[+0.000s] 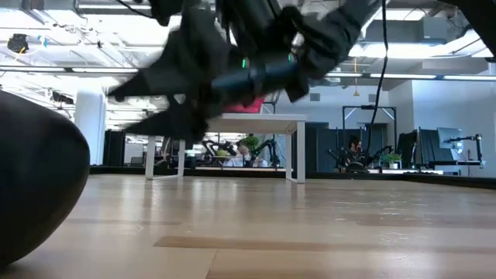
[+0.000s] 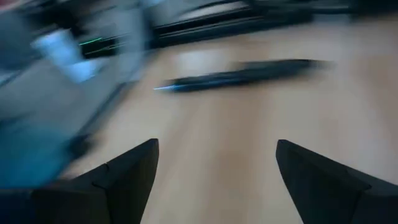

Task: Pick & Place Fruit
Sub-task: Put the plum into the red strainer bowl

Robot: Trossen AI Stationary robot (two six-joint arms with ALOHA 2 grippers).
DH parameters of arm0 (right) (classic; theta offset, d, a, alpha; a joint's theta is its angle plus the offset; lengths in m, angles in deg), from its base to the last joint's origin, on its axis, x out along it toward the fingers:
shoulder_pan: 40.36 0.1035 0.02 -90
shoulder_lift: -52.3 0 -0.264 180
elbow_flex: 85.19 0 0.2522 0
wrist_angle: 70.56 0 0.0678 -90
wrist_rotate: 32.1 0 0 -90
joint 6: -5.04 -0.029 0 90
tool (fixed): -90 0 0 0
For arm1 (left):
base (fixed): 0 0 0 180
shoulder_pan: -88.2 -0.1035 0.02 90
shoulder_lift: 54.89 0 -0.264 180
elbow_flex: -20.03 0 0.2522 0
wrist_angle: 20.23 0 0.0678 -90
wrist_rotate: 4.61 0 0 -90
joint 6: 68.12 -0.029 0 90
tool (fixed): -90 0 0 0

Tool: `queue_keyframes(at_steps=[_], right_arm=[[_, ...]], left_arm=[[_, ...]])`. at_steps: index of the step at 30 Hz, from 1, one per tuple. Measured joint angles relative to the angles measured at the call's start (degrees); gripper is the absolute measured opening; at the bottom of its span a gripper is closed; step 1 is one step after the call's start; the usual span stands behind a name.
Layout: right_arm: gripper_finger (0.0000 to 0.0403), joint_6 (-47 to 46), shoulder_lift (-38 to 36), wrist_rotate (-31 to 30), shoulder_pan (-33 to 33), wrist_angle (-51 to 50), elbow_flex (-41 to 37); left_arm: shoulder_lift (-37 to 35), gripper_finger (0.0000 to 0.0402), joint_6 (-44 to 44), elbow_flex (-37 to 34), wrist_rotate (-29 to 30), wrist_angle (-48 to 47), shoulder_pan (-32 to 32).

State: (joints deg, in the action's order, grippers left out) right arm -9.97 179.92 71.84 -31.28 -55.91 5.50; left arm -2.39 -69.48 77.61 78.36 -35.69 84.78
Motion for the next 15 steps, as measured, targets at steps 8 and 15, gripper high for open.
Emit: queue_keyframes(at_steps=[8, 15], right_arm=[[0.0317, 22.06, 0.07, 10.35, 8.81, -16.74, 7.41], [0.0317, 26.12, 0.46, 3.41, 14.17, -19.34, 11.03]], left_arm=[[-1.89, 0.0284, 6.61, -12.47, 2.67, 2.04, 10.44], [-1.52, 0.0284, 14.47, -24.49, 9.49, 14.85, 16.43]])
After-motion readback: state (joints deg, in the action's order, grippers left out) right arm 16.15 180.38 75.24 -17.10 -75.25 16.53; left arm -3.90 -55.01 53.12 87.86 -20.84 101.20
